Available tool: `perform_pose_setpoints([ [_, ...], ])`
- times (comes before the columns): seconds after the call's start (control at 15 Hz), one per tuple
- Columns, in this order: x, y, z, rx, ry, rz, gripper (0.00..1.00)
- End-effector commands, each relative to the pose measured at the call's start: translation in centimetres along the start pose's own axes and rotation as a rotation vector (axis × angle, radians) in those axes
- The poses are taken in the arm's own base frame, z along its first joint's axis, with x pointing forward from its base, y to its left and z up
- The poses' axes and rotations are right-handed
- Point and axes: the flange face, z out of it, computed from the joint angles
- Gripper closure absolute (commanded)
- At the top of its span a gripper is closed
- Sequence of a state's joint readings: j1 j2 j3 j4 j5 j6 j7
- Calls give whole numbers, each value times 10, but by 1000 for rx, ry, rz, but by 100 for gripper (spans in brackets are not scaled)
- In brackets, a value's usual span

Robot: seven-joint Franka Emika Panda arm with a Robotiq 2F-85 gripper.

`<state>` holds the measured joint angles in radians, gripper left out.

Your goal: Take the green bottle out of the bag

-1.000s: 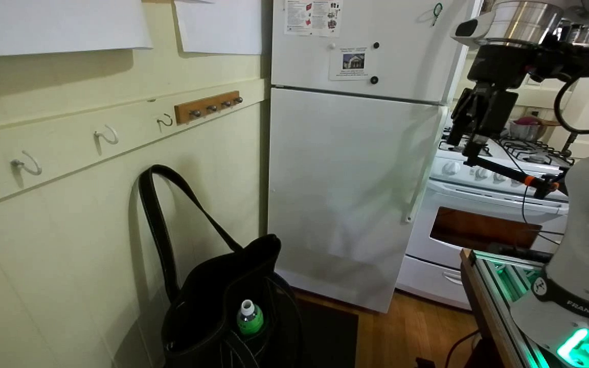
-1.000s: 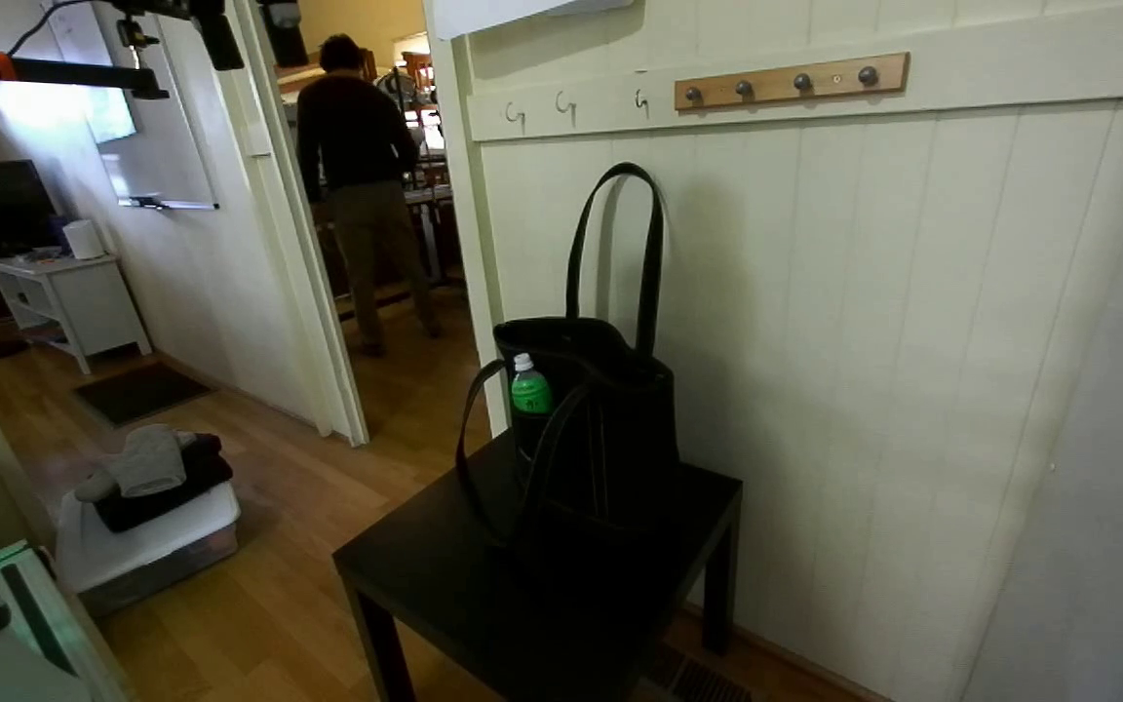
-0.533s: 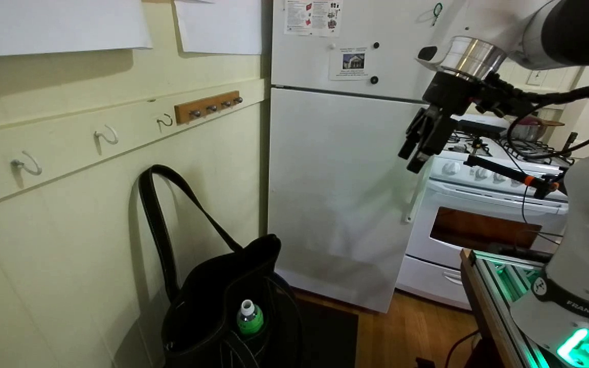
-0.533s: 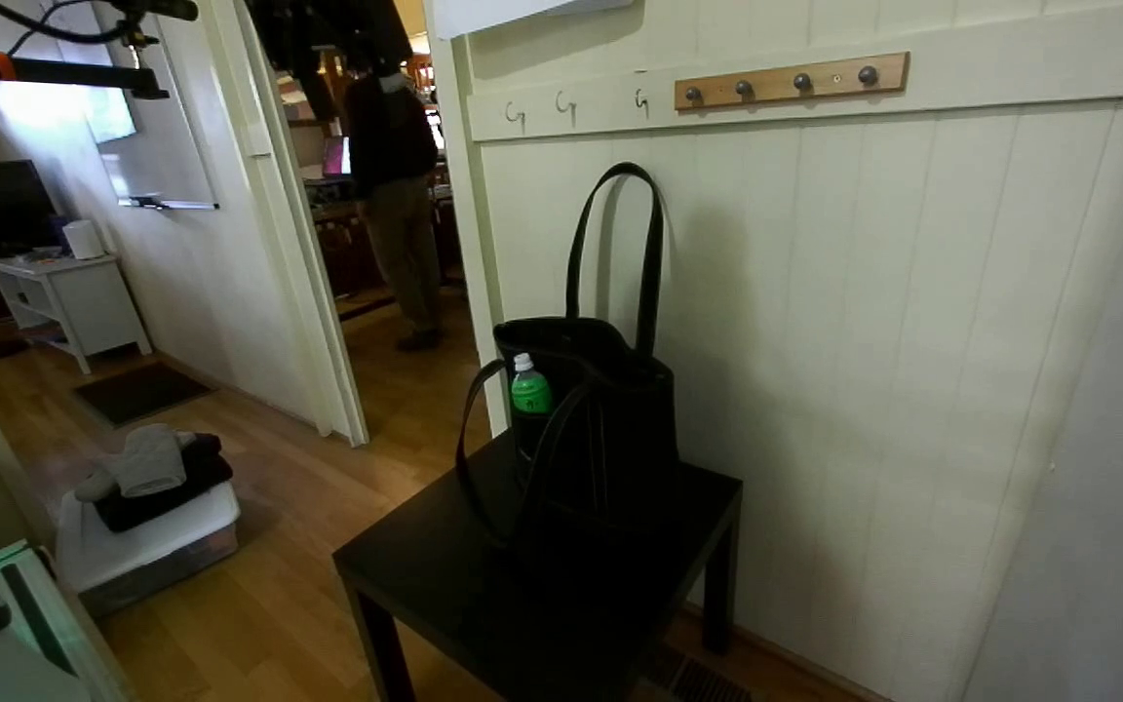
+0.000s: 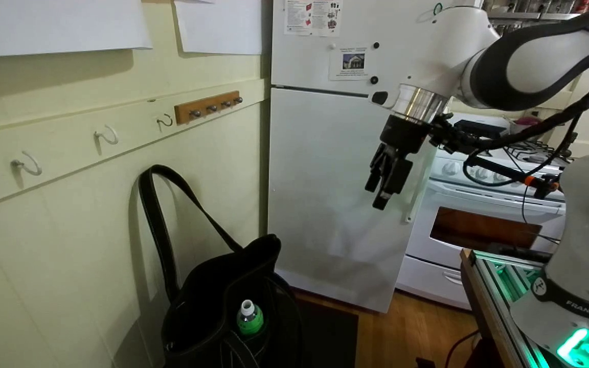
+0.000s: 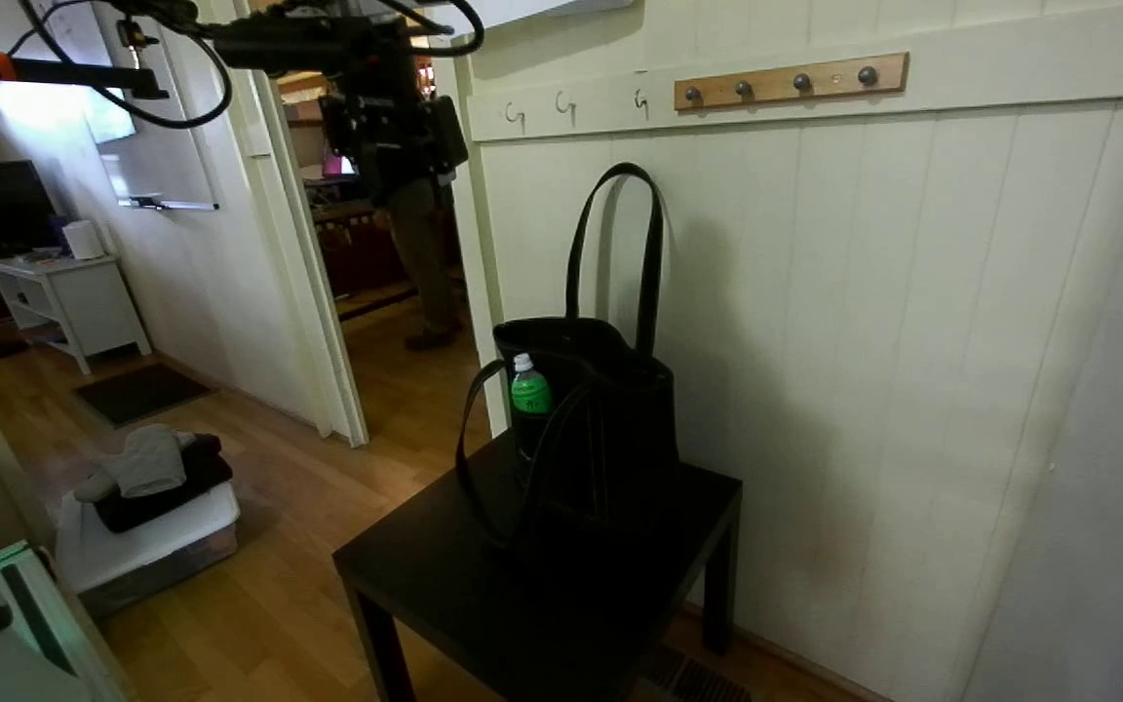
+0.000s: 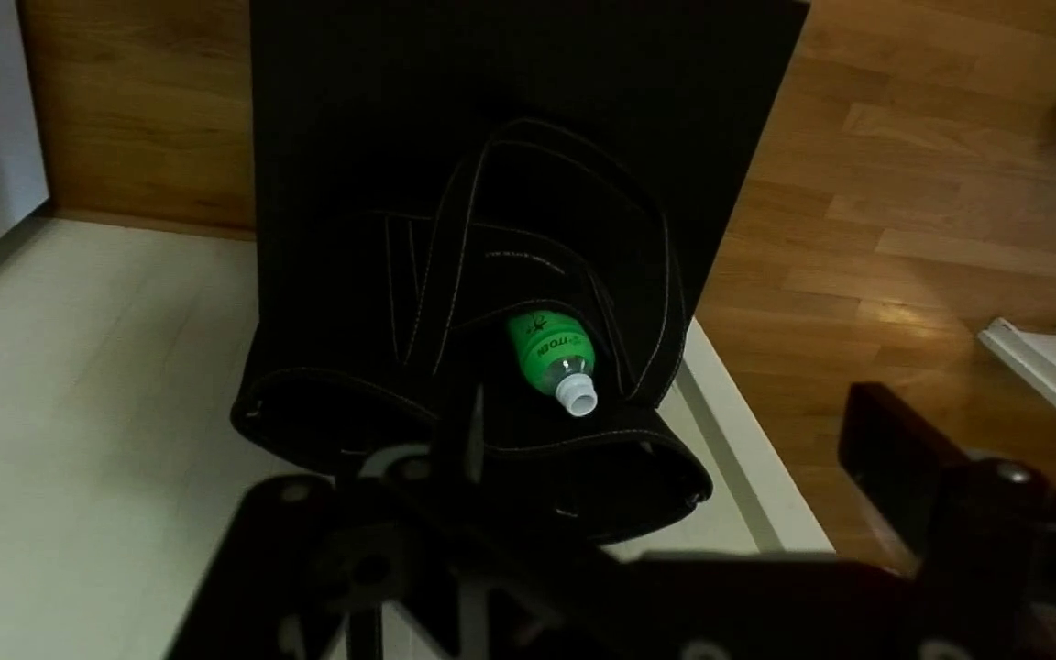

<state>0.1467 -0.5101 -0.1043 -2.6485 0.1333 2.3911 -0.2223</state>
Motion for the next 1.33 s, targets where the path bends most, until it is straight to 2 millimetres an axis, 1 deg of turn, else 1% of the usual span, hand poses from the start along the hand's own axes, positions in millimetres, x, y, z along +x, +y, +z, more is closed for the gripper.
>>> perform_pose_setpoints([
  [0.0,4,-1,9,5,-17,-3,0],
  [0.07,7,-1,16,5,-30,-4,0],
  [0.13,8,-1,17,4,-34,-5,0],
  [0.47,8,-1,9,2,-16,-3,0],
  [0.53,11,6,31,-15,-65,54,0],
  [0.6,12,10,39,-18,-84,82,0],
  [0.67,16,17,59,-34,-101,114,0],
  [0.73,17,18,67,-43,-114,132,0],
  [0.8,23,20,81,-53,-117,142,0],
  [1.0,43,17,114,-94,-97,146,0],
  [1.2,67,12,155,-127,-104,115,0],
  [1.27,73,10,166,-136,-109,109,0],
])
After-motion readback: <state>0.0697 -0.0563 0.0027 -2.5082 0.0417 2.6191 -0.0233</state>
